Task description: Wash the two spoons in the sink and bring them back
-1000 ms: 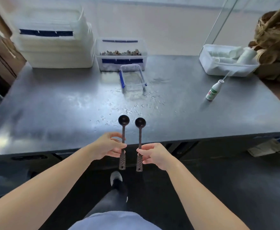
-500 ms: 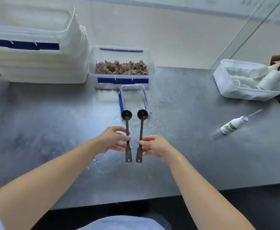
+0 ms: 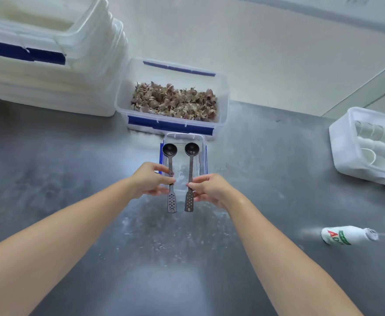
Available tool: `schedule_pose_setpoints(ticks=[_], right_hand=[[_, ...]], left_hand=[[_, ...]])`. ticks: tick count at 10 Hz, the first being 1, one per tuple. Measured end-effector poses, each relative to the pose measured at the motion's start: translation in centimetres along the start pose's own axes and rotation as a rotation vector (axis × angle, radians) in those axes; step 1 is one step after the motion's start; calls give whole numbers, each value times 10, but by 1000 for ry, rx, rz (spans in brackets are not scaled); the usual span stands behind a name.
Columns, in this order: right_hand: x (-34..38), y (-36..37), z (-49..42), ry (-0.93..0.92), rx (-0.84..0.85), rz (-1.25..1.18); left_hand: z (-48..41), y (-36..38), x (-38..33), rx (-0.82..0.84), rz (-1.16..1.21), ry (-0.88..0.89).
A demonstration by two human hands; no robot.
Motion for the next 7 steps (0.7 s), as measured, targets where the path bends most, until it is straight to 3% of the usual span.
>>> schedule_pose_setpoints(ticks=[3,5,7], right_hand=[[31,1,-46,-13,15,251],[36,0,-57,-82,-136,478],[54,-1,-53,-272,-302,672]], left_hand=[[-50,13,-25,-78,-251,73],[-59,16,-40,-218,-548,228],[-55,20,-50,-341,-809,356]])
Point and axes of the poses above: each hand's wrist, its own z-axis away from the middle knuckle, its own y-axis out of the palm, x = y × z, the point moved 10 cm from there along -z, towards the middle knuckle, and after that the axes turned 12 degrees about -x, right-handed, at the moved point
